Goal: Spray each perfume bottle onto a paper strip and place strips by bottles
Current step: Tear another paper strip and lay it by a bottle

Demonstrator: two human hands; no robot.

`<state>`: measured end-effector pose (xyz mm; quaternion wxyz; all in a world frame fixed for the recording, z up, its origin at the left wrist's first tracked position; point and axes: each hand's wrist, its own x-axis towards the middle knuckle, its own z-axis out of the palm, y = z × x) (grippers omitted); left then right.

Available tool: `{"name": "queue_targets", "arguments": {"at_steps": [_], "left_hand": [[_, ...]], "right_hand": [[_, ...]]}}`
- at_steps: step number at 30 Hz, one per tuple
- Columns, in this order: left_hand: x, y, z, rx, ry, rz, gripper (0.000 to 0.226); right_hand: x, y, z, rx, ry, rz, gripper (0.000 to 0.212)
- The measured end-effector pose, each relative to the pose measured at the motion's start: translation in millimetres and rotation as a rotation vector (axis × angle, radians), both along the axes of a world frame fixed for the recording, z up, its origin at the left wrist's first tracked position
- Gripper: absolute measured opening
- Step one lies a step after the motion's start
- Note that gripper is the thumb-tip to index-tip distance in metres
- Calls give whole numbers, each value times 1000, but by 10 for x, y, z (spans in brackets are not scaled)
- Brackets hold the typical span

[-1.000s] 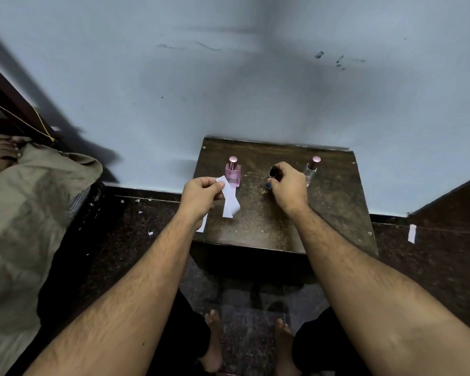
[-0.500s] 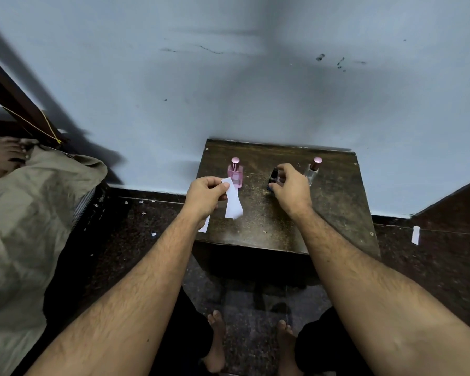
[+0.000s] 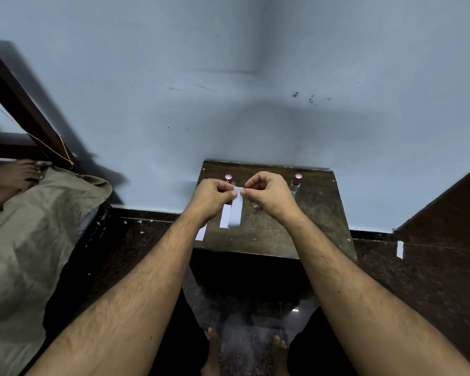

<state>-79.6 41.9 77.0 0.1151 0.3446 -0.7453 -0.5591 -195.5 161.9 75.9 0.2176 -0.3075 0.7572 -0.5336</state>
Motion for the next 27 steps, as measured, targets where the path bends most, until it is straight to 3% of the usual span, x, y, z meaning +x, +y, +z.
{"name": "queue_targets", "arguments": {"at_steps": [11,15,20,24,27], "left_hand": [[222,224,672,-39,66,-38,47],[293,349,867,-37,132,-18,38],[411,297,913,-135,227,193,9],[586,247,792,-298,135,264,21],[786,315,593,-480,-3,234,30]], "right_hand": [[226,328,699,38,-184,210,15],[258,425,939,90,-139,177,10],[148,592,1178,146,-72,152,14],[80,810,1482,194,86,186,14],[92,986,1816,114,140,207,7]]}}
